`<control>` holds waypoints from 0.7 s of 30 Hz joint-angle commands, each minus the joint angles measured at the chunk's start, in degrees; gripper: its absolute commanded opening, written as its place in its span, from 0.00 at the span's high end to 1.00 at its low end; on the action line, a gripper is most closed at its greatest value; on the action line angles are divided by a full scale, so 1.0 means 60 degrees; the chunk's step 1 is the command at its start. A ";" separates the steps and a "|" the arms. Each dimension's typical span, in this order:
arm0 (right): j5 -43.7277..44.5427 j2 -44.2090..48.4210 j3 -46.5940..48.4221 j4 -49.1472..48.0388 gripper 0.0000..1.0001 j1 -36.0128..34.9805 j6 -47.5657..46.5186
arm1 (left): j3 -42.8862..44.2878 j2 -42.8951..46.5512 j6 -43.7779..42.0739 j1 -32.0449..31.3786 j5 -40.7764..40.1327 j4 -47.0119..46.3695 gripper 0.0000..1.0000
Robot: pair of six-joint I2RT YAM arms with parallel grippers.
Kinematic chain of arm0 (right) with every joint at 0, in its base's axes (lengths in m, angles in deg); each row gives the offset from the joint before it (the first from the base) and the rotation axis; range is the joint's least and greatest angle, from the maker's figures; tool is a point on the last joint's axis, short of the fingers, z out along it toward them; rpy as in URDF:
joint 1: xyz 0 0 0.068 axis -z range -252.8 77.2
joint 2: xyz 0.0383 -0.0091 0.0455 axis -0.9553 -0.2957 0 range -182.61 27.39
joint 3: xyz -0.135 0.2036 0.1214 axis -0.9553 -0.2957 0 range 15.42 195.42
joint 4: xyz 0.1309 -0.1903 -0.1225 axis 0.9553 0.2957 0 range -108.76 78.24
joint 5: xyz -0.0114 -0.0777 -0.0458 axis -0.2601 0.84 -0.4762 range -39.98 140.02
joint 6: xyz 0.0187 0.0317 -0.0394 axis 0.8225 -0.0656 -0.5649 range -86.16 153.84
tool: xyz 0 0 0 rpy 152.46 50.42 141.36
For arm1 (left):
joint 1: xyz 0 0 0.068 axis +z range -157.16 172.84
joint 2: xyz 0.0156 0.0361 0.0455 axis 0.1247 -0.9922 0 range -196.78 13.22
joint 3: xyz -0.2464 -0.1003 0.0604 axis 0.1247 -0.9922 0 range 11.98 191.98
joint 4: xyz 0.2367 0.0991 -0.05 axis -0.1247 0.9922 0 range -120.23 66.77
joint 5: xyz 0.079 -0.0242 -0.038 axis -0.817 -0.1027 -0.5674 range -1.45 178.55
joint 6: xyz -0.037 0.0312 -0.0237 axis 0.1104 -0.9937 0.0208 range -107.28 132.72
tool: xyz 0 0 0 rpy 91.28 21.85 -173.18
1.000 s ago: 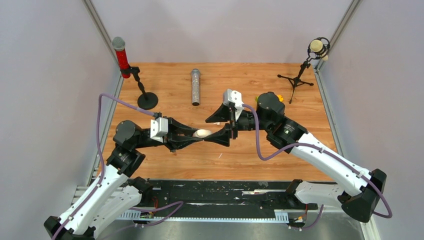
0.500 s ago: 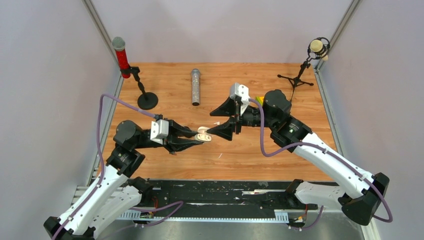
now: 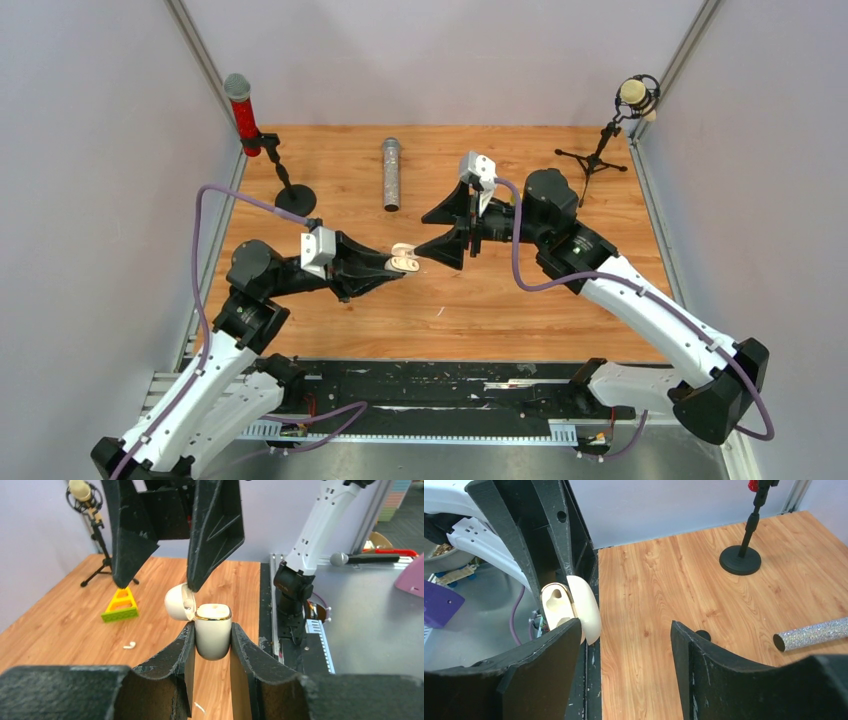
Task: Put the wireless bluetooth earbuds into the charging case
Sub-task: Open the charging case.
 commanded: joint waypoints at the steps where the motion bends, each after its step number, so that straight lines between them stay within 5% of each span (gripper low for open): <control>1: -0.0554 -0.0235 0.0485 -0.0412 0.33 0.0217 0.0464 | -0.0291 0.0065 0.1064 0.0276 -0.0511 -0.0207 1.00; 10: -0.0344 0.0022 0.0637 -0.0446 0.31 0.0312 0.0732 | -0.0637 0.0072 0.1558 0.0602 -0.1181 -0.0361 1.00; 21: 0.5206 -0.0578 0.0391 0.2157 0.27 0.2550 0.1985 | -0.1837 0.0563 0.1763 0.0970 -0.2321 -0.1800 1.00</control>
